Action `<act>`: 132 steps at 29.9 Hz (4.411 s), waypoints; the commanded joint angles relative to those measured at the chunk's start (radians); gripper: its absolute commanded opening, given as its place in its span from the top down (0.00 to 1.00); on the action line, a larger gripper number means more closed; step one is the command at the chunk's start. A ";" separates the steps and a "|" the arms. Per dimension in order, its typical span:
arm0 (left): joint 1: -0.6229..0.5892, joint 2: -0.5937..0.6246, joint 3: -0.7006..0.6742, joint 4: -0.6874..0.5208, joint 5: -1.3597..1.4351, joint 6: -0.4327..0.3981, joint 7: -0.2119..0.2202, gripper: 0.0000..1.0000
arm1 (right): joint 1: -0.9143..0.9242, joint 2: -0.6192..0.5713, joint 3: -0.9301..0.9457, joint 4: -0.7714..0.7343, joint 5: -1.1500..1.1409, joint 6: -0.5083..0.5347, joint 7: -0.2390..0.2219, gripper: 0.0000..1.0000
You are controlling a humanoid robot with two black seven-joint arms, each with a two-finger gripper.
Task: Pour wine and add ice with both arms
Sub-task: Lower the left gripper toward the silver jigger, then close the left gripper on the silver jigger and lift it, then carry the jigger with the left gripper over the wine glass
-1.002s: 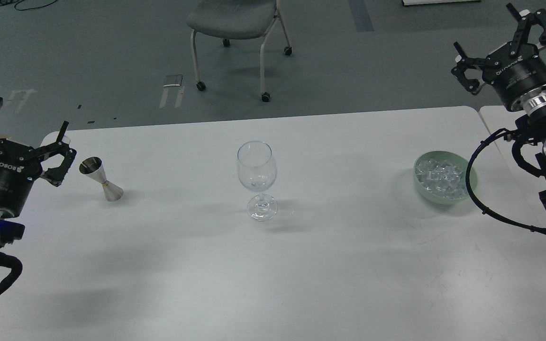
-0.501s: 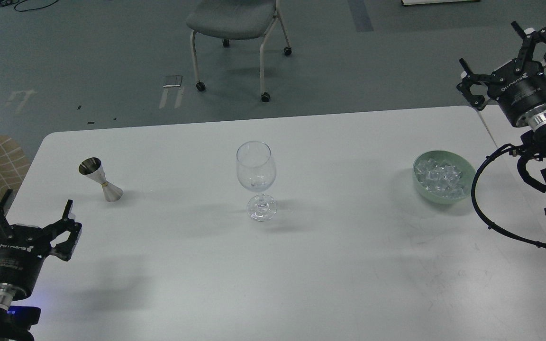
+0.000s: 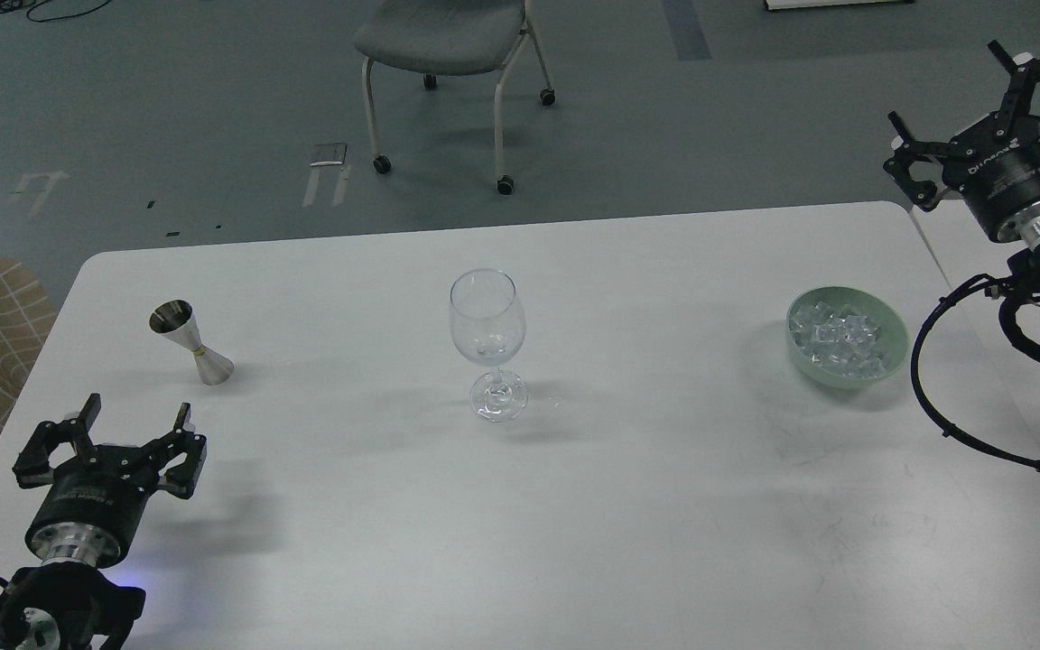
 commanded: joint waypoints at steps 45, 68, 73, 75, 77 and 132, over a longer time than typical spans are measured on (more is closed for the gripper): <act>-0.417 -0.022 0.037 0.530 -0.005 -0.136 0.010 0.46 | -0.028 0.006 -0.003 -0.009 -0.003 -0.023 0.001 0.00; -0.504 -0.022 0.040 0.660 -0.003 -0.186 0.013 0.51 | -0.028 0.009 -0.003 -0.009 -0.003 -0.020 0.001 0.00; -0.506 -0.025 0.041 0.670 -0.005 -0.222 0.015 0.56 | -0.028 0.009 -0.003 -0.009 -0.003 -0.020 0.001 0.00; -0.508 -0.026 0.041 0.670 -0.005 -0.222 0.013 0.57 | -0.029 0.009 -0.003 -0.009 -0.003 -0.019 0.001 0.00; -0.506 -0.028 0.039 0.671 -0.005 -0.223 0.012 0.58 | -0.029 0.007 -0.003 -0.009 -0.003 -0.020 0.001 0.00; -0.544 -0.026 0.102 0.400 -0.003 -0.269 0.022 0.83 | -0.048 -0.010 -0.002 -0.004 -0.001 -0.016 0.001 0.00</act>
